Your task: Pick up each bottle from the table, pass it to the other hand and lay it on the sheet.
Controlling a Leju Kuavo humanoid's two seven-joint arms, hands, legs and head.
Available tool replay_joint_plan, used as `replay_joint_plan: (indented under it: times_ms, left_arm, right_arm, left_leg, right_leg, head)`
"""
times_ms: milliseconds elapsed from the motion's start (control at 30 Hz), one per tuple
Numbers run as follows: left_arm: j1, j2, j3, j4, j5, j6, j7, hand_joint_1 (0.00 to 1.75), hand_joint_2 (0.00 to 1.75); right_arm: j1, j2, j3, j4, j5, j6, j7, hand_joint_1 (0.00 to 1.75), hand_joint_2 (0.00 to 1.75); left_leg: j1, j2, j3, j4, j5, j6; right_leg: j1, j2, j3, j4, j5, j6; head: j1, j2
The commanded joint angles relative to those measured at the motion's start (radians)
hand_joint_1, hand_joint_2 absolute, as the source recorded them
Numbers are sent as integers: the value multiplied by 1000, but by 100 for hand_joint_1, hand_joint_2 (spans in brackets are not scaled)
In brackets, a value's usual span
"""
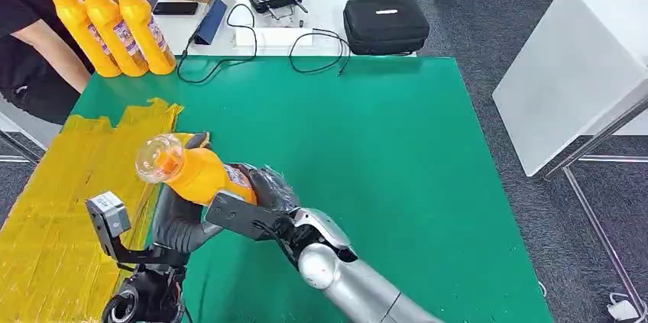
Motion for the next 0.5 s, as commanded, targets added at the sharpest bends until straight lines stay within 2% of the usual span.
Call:
replay_joint_plan:
  times_ms: [33,400,433,467,500]
  left_arm:
    - [-48,12,-84,41,-21,-13,13,0,175]
    - [-57,4,-103,44,2,-20,10,2,175]
    - [-55,3,-101,42,6,-21,7,16,175]
    - [-55,2,-101,41,8,-21,5,96,175]
    - [-56,0,-100,39,9,-21,1,157,175]
  right_arm:
    - [-103,39,47,172,4,3,-5,175,175]
    - [-100,55,37,202,4,-2,-34,175,175]
    - [-100,56,38,204,4,-3,-35,175,175]
    - [-101,59,38,204,3,-3,-37,175,175]
    - [-100,60,38,204,3,-4,-37,175,175]
  left_leg:
    - [0,-1,2,0,0,0]
    - [0,-2,2,0,0,-1]
    - [0,-1,1,0,0,-1]
    - [-1,-1,1,0,0,0]
    - [0,-1,2,0,0,-1]
  right_leg:
    - [0,-1,2,0,0,0]
    - [0,-3,2,0,-1,-1]
    - [0,-2,1,0,0,-1]
    - [0,-2,0,0,0,0]
    - [0,-2,1,0,-1,-1]
  head:
    - [0,0]
    - [-1,0]
    - [0,0]
    - [-1,0]
    - [0,0]
